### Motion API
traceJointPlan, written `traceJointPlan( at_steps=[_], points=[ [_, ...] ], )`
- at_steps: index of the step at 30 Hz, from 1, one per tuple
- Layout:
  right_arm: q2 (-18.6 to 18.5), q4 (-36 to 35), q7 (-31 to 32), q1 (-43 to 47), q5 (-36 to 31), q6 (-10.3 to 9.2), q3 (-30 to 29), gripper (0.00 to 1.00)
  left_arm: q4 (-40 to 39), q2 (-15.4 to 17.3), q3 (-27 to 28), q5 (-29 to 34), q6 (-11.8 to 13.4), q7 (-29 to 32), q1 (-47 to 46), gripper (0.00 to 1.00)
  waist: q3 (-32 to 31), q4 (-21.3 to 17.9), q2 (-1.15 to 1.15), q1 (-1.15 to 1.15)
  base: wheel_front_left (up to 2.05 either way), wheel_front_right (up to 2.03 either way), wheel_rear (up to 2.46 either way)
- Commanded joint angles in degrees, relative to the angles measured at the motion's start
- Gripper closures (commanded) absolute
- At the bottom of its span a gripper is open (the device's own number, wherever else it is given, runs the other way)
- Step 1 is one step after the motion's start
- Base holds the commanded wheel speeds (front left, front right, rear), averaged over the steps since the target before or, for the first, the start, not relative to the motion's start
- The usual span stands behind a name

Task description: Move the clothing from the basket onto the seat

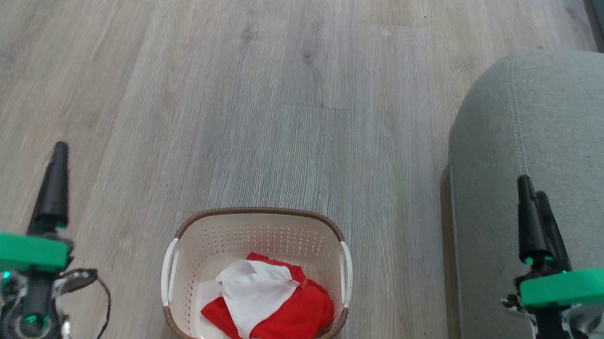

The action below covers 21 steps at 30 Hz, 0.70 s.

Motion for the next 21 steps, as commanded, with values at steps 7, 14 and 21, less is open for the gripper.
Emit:
traceJointPlan(
  at_steps=[7,14,21],
  points=[
    [-1.9,-4.7,-1.8,-3.7,-9.0,0.00,2.5,0.00,-7.6,0.5,-4.3,9.6,5.3,-1.4,-3.3,0.00,0.1,0.2,0.00,0.00,0.00,0.00,0.00],
    [-2.8,-5.6,-3.0,-3.6,-15.0,0.00,4.7,0.00,-10.0,0.5,-10.2,19.7,7.8,-2.6,-3.4,0.00,0.2,0.5,0.00,0.00,0.00,0.00,0.00],
    [-3.8,-3.9,-4.4,-2.7,-19.5,0.00,7.0,0.00,-9.3,2.6,-18.1,27.8,13.0,-4.0,-3.6,0.00,0.4,1.0,0.00,0.00,0.00,0.00,0.00]
  ],
)
